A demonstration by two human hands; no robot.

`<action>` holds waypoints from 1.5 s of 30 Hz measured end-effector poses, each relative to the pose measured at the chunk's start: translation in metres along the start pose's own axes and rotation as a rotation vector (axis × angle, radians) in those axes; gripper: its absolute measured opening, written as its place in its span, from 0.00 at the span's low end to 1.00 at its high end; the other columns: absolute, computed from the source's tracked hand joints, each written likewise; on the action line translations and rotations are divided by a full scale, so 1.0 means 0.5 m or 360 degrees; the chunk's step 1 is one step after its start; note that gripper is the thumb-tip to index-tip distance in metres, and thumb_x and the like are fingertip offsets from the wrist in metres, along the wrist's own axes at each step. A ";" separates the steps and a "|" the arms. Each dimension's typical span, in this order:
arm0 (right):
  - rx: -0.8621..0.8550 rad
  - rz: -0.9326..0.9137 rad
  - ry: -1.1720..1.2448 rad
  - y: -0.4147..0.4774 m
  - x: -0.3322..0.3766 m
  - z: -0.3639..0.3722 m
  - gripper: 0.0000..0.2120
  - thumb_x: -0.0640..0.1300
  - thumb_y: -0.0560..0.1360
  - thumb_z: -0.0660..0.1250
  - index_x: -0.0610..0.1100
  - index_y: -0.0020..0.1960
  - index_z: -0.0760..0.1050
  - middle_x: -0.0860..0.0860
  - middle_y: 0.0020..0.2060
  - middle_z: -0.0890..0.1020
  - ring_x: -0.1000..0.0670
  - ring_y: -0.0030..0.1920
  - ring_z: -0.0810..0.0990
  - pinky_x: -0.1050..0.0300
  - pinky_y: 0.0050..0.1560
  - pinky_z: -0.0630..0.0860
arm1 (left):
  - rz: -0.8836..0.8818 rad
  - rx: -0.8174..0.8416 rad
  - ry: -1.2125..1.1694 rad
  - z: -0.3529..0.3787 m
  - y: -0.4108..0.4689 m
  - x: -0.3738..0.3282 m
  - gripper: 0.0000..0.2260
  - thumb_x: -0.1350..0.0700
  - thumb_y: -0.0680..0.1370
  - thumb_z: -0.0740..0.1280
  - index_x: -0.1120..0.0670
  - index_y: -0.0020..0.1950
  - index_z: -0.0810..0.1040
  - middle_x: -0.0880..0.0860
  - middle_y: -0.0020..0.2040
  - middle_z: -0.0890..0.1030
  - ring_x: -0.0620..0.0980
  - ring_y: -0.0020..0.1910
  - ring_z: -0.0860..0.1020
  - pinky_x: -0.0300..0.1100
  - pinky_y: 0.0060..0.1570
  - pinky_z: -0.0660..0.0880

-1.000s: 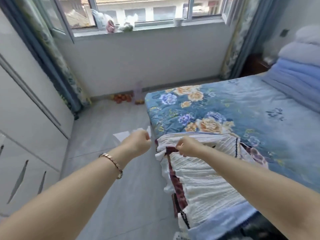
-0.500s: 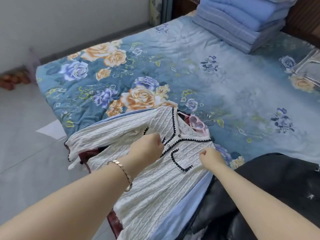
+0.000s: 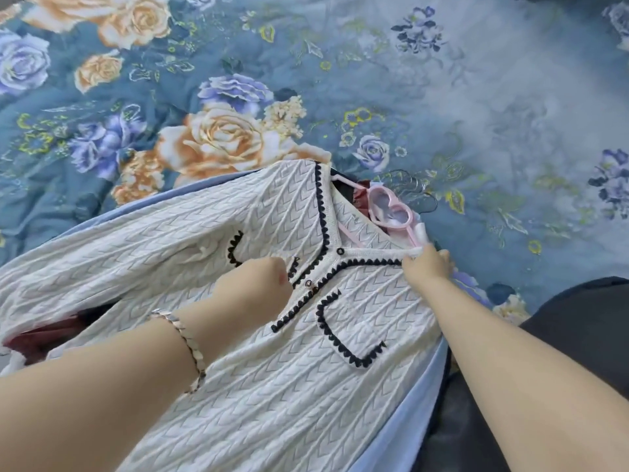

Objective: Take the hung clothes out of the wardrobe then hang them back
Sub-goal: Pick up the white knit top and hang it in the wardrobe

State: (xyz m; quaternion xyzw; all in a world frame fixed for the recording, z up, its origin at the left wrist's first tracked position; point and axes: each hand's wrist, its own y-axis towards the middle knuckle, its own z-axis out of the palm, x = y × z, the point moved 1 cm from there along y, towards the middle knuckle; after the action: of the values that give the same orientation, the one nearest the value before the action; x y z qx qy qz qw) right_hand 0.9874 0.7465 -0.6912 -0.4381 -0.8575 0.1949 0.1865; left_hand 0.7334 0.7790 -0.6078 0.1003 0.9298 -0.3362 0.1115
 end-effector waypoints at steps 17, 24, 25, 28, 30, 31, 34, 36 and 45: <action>0.0060 0.0088 0.0177 0.004 -0.003 -0.021 0.19 0.44 0.75 0.64 0.34 0.61 0.71 0.36 0.58 0.77 0.36 0.59 0.75 0.51 0.54 0.72 | -0.0275 -0.0041 -0.0128 -0.014 -0.056 0.116 0.08 0.55 0.77 0.56 0.52 0.47 0.75 0.48 0.44 0.79 0.51 0.45 0.78 0.41 0.38 0.71; -0.0009 -0.0632 0.0441 -0.110 0.046 -0.111 0.12 0.32 0.73 0.59 0.46 0.36 0.69 0.43 0.40 0.73 0.44 0.40 0.70 0.55 0.38 0.64 | -0.0245 -0.0122 -0.0246 -0.058 -0.123 0.137 0.07 0.56 0.77 0.56 0.51 0.42 0.73 0.49 0.43 0.78 0.51 0.44 0.77 0.42 0.41 0.72; 0.0078 -0.0757 0.0430 -0.145 0.062 -0.133 0.16 0.29 0.72 0.58 0.48 0.33 0.66 0.47 0.38 0.71 0.45 0.38 0.69 0.56 0.36 0.65 | -0.0239 -0.0138 -0.0267 -0.070 -0.142 0.141 0.07 0.55 0.77 0.56 0.51 0.42 0.73 0.49 0.43 0.79 0.51 0.43 0.77 0.42 0.41 0.72; 0.0332 -0.1166 0.0346 -0.286 0.121 -0.196 0.19 0.27 0.71 0.60 0.48 0.31 0.64 0.51 0.34 0.67 0.51 0.37 0.66 0.67 0.37 0.65 | -0.0226 -0.0204 -0.0323 -0.119 -0.212 0.153 0.08 0.54 0.77 0.57 0.50 0.43 0.74 0.49 0.43 0.79 0.51 0.44 0.78 0.43 0.44 0.75; 0.0395 -0.1441 0.0254 -0.380 0.170 -0.227 0.21 0.32 0.71 0.67 0.50 0.29 0.62 0.52 0.33 0.67 0.56 0.36 0.66 0.60 0.40 0.63 | -0.0237 -0.0263 -0.0368 -0.156 -0.268 0.169 0.08 0.55 0.77 0.57 0.50 0.43 0.75 0.49 0.44 0.80 0.51 0.45 0.78 0.43 0.44 0.74; 0.0416 -0.1556 0.0206 -0.430 0.197 -0.242 0.22 0.37 0.70 0.71 0.51 0.29 0.61 0.53 0.32 0.66 0.56 0.35 0.67 0.58 0.40 0.62 | -0.0250 -0.0298 -0.0389 -0.175 -0.299 0.181 0.08 0.55 0.77 0.57 0.50 0.43 0.75 0.49 0.44 0.80 0.51 0.45 0.78 0.42 0.44 0.74; 0.0487 -0.1811 0.0093 -0.602 0.281 -0.279 0.23 0.50 0.74 0.68 0.50 0.27 0.59 0.53 0.32 0.65 0.57 0.33 0.66 0.57 0.39 0.61 | -0.0317 -0.0430 -0.0448 -0.228 -0.415 0.235 0.07 0.55 0.77 0.57 0.48 0.42 0.74 0.48 0.45 0.80 0.50 0.45 0.78 0.42 0.43 0.73; 0.0515 -0.1960 0.0029 -0.727 0.333 -0.288 0.23 0.52 0.77 0.62 0.48 0.28 0.59 0.52 0.32 0.65 0.56 0.33 0.66 0.55 0.40 0.62 | -0.0405 -0.0504 -0.0486 -0.252 -0.502 0.286 0.07 0.55 0.77 0.57 0.48 0.42 0.73 0.48 0.44 0.79 0.50 0.45 0.78 0.42 0.40 0.71; 0.0561 -0.2553 -0.0365 -1.337 0.468 -0.262 0.23 0.52 0.78 0.58 0.45 0.26 0.61 0.52 0.25 0.66 0.46 0.36 0.68 0.60 0.29 0.60 | -0.1014 -0.0939 -0.0751 -0.277 -1.044 0.599 0.08 0.56 0.76 0.58 0.49 0.37 0.72 0.52 0.46 0.82 0.54 0.47 0.80 0.44 0.48 0.75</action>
State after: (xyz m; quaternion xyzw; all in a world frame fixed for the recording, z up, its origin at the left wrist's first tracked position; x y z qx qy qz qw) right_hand 0.4704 0.6007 -0.2116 0.3648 -0.8802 0.1779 0.2462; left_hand 0.2917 0.5085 -0.2719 -0.3036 0.9191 -0.0895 0.2344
